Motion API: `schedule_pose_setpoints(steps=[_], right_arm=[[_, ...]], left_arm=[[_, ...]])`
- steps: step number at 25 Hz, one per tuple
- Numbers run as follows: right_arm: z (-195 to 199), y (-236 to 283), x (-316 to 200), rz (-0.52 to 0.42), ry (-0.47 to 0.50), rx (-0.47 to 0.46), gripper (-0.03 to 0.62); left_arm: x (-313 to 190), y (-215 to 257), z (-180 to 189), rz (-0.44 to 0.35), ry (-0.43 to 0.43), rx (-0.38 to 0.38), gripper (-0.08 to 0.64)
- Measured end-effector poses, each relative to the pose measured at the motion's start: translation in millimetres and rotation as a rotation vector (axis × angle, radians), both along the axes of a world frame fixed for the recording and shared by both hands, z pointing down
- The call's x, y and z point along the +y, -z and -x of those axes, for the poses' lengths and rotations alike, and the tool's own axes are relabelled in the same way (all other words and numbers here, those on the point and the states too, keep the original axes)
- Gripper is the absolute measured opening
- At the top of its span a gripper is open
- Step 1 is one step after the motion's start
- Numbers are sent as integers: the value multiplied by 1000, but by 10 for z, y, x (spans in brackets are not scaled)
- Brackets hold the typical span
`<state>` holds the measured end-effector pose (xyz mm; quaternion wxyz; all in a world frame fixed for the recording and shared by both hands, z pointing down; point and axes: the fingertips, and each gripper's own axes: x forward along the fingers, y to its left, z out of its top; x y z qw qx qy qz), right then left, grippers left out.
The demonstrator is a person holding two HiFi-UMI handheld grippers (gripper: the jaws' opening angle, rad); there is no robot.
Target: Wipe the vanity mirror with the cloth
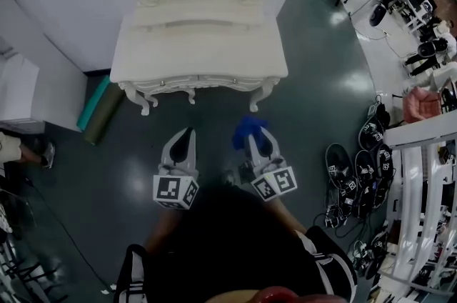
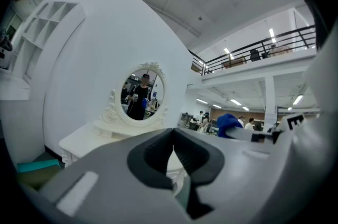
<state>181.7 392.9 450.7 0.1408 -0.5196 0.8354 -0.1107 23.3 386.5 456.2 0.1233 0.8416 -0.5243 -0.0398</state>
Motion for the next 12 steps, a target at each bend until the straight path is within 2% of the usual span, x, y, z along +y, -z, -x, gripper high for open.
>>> schedule_pose_setpoints(steps=[7, 12], right_arm=[[281, -7, -28, 1, -12, -8, 44], [435, 12, -11, -8, -45, -8, 44]], left_arm=[[9, -42, 370, 1, 13, -5, 9], [66, -122, 603, 6, -11, -3, 8]])
